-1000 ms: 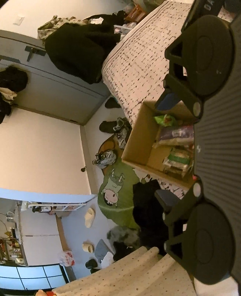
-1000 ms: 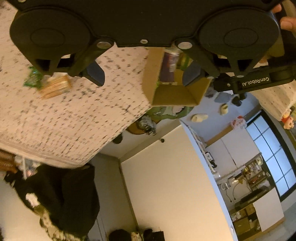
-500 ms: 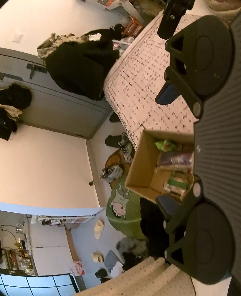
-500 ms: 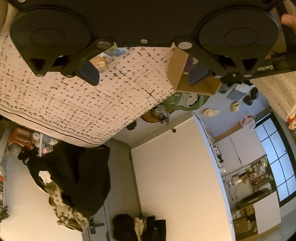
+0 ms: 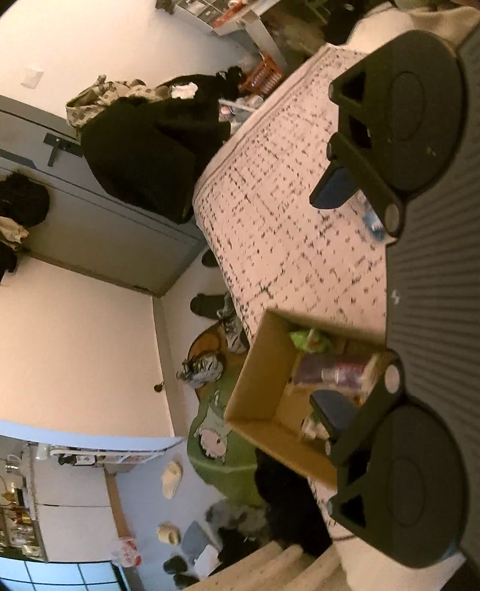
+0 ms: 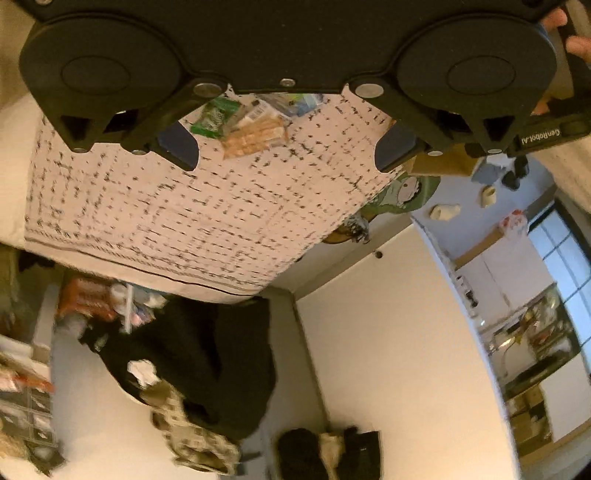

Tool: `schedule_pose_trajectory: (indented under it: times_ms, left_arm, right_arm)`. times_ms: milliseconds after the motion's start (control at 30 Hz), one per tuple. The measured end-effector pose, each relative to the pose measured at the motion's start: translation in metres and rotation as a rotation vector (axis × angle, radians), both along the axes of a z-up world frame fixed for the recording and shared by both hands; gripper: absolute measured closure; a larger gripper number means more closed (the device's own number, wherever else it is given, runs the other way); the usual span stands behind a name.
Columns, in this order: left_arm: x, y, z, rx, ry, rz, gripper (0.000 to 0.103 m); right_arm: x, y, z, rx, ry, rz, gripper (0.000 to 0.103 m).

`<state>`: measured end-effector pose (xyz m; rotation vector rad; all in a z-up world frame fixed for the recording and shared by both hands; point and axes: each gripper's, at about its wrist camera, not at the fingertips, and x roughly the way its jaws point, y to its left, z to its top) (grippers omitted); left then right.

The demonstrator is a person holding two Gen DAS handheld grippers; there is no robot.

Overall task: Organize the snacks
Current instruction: 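Move both tools back from the box to the snack pile, then grasp the blue packet with the left tool while the right tool grasps the dark green candy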

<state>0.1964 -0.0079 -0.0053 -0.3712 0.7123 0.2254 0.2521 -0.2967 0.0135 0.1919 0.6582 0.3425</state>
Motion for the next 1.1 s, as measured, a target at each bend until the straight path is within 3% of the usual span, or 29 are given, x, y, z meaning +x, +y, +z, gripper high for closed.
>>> schedule_pose_trajectory:
  times_ms: [233,433,700,800,867,1100]
  left_arm:
    - [0.022,-0.016,-0.022,-0.084,0.034,-0.005,0.000]
    - [0.038,-0.041,-0.042,-0.083,0.051,-0.067,0.000]
    - [0.062,-0.063,-0.087,-0.141,0.121,-0.085,0.007]
    - [0.071,-0.069,-0.105,-0.161,0.154,-0.065,0.016]
    - [0.078,-0.072,-0.116,-0.183,0.172,-0.062,0.030]
    - [0.100,-0.084,-0.152,-0.225,0.224,-0.070,0.051]
  right_arm:
    - [0.022,-0.025,-0.026,0.040,0.082,-0.083,0.000]
    - [0.033,-0.038,-0.059,0.063,0.174,-0.151,0.003]
    - [0.051,-0.039,-0.084,0.036,0.253,-0.168,0.023]
    - [0.059,-0.039,-0.095,0.022,0.279,-0.166,0.030]
    - [0.067,-0.038,-0.103,0.021,0.300,-0.160,0.032]
    - [0.088,-0.031,-0.127,-0.004,0.363,-0.141,0.035]
